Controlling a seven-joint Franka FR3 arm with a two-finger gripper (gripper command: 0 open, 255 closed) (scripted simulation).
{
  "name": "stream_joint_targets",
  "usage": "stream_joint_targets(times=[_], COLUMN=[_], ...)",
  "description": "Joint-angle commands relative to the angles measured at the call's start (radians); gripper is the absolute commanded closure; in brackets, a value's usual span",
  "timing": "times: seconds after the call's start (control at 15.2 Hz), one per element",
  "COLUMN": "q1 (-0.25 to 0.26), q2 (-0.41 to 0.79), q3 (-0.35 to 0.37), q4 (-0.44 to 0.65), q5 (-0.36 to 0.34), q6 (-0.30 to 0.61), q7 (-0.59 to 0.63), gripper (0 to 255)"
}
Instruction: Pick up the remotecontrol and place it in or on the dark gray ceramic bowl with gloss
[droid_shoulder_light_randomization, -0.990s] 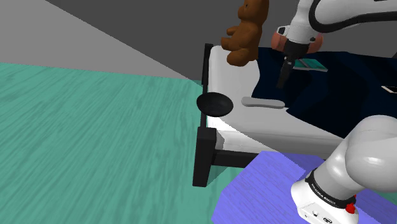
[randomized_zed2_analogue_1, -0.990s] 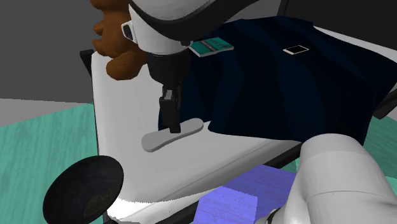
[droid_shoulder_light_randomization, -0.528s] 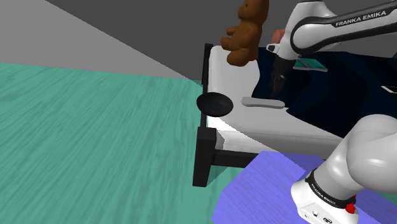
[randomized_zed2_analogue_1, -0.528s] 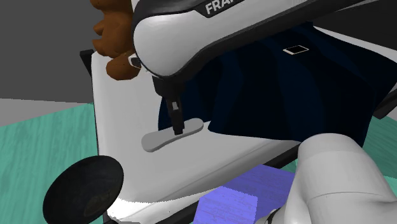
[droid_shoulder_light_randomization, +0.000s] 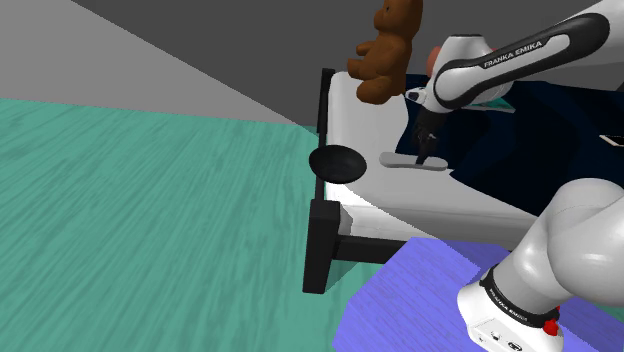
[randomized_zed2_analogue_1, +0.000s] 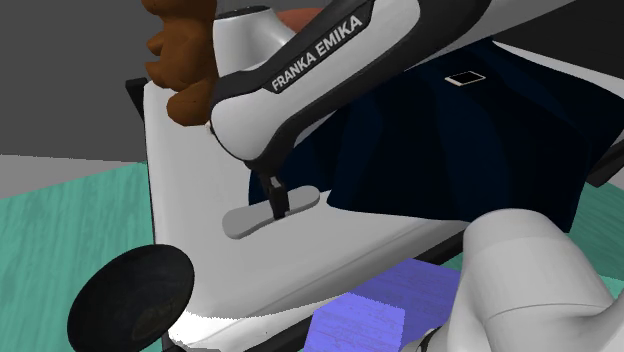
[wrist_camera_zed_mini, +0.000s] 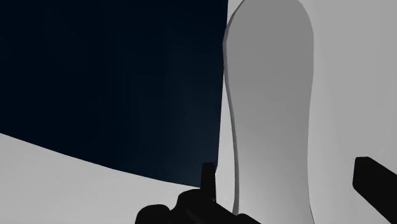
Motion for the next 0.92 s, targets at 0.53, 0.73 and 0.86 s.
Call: stream_joint_targets(times=[0.53,0.73,0.86], q1=[0.012,0.012,0.012], q2=[0.057,0.057,0.057], q3=[-0.023,-0.023,-0.023], q4=[-0.024,-0.024,-0.024], q5=[0.018,0.018,0.018], q6=[0.079,0.079,0.079], q7=[-0.022,-0.022,-0.022], gripper=[0,255,255])
